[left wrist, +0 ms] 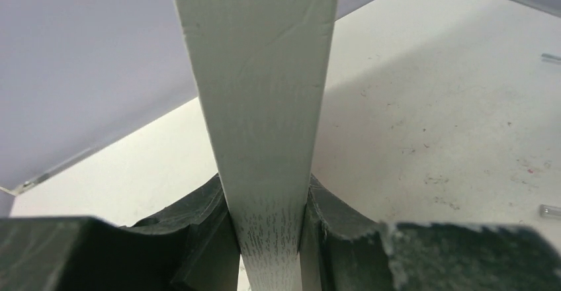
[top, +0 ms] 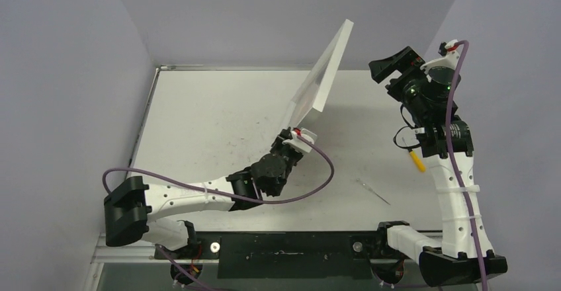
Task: Take the photo out of the frame
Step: Turn over the photo frame at the center of the board.
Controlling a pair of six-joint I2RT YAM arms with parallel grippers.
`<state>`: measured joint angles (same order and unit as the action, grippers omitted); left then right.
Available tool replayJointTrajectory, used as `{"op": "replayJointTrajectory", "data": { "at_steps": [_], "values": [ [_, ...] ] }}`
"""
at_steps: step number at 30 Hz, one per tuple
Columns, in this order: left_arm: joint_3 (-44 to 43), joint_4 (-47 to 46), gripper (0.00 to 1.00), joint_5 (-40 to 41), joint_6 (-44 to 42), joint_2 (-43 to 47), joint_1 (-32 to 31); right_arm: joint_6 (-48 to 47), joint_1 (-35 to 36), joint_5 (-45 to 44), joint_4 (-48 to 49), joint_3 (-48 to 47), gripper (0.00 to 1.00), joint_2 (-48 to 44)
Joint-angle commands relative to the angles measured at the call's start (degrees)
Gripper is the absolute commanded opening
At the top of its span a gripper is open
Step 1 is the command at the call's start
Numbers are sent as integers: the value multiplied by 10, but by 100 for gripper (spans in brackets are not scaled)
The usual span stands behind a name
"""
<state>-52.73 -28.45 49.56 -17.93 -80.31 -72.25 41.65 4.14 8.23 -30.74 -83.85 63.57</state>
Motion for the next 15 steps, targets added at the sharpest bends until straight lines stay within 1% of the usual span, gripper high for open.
{"op": "replayJointTrajectory", "data": {
  "at_steps": [1, 3, 7, 9, 12, 15],
  "values": [
    [23, -34, 0, -44, 115, 87, 22, 26, -3, -25, 102, 86, 92, -31],
    [42, -16, 0, -63, 152, 114, 31, 19, -2, -5, 159, 139, 93, -40],
    [85, 9, 0, -122, 212, 170, 52, -27, -1, 110, 329, 263, 93, -55],
    [97, 24, 0, -148, 233, 197, 62, -48, -1, 145, 361, 290, 92, -47],
    [109, 42, 0, -167, 241, 230, 66, -79, -1, 204, 380, 301, 90, -23],
    [116, 59, 0, -180, 258, 256, 71, -73, 0, 233, 465, 344, 91, -13]
  ]
}}
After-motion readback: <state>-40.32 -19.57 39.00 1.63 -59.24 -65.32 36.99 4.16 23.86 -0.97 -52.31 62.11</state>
